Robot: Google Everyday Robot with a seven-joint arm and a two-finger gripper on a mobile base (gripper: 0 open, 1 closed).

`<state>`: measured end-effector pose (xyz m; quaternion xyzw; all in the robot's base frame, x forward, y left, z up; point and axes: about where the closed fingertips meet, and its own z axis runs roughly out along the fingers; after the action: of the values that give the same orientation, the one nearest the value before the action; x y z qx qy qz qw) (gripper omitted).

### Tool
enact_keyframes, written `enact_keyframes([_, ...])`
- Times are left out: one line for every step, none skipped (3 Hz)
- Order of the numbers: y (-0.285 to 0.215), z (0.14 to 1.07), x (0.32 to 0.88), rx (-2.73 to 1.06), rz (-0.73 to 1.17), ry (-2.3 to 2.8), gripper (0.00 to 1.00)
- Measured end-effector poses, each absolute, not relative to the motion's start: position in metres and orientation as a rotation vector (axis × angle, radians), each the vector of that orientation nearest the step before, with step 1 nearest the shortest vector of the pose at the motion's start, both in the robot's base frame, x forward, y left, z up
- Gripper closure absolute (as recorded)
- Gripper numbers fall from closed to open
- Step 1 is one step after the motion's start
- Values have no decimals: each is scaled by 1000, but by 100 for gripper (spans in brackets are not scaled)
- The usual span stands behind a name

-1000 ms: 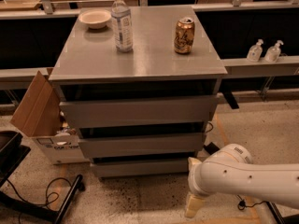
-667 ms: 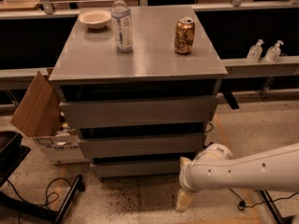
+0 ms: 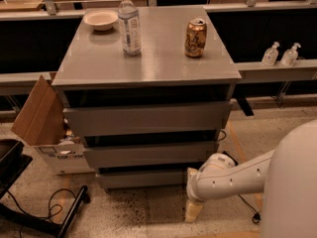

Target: Open bottom drawer

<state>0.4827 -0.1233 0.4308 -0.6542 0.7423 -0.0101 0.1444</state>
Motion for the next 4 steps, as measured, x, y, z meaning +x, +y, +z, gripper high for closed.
enact_keyframes([-106,418,505,-1914,-30,2089,0])
enact_keyframes([-92,398,527,-1936,-27,2064,0])
enact_keyframes([-81,370,550,-1974,-44,2052,0])
enact_keyframes([-80,327,570,-2042,-98,2066,0])
